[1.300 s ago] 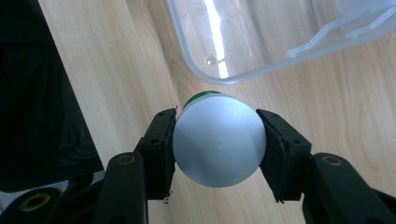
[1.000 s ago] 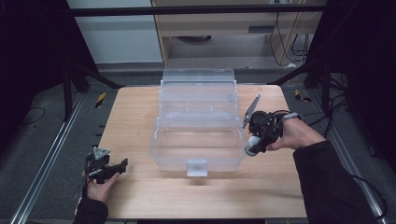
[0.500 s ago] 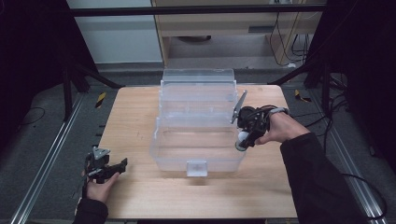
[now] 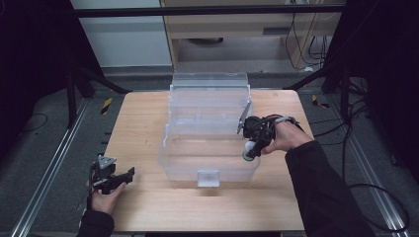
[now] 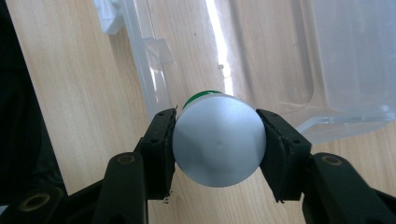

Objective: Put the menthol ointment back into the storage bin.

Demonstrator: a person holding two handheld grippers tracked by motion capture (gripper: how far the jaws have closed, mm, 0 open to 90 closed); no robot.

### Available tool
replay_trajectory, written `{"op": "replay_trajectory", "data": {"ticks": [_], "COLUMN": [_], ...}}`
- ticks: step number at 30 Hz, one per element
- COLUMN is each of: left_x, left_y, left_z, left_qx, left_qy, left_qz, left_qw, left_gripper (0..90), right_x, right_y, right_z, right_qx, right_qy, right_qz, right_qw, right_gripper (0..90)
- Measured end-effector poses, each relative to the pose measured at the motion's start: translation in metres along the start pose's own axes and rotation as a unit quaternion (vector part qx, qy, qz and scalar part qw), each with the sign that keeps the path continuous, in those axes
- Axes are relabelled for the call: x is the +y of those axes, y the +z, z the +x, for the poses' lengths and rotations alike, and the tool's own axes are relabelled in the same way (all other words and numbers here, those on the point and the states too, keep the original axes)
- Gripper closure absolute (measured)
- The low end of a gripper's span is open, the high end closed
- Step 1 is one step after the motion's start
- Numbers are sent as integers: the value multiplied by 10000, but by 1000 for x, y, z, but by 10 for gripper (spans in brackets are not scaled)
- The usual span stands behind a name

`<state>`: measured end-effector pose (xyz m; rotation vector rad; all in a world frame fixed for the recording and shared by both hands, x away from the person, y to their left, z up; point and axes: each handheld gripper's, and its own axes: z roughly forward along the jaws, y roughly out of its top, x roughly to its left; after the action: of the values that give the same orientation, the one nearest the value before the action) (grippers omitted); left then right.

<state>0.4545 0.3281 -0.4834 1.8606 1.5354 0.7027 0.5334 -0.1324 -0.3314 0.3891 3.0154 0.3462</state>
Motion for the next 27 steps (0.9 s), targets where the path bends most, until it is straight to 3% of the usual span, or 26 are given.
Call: {"op": "replay_trajectory", "data": {"ticks": [5, 27], "left_x": [0, 0], "left_y": [0, 0], "left_z": [0, 0], "left_qx": [-4, 5], "left_qy": [2, 11], "left_qz": [-6, 13], "left_qw": [10000, 10000], "left_gripper": [246, 245], "right_x": [-3, -14], "right_y": [15, 51], "right_z": [-4, -6], "right_qx": [86, 234], "right_qy": [71, 110], "right_qz": [91, 253], "right_qw": [9999, 9993], "right_gripper": [502, 502]}}
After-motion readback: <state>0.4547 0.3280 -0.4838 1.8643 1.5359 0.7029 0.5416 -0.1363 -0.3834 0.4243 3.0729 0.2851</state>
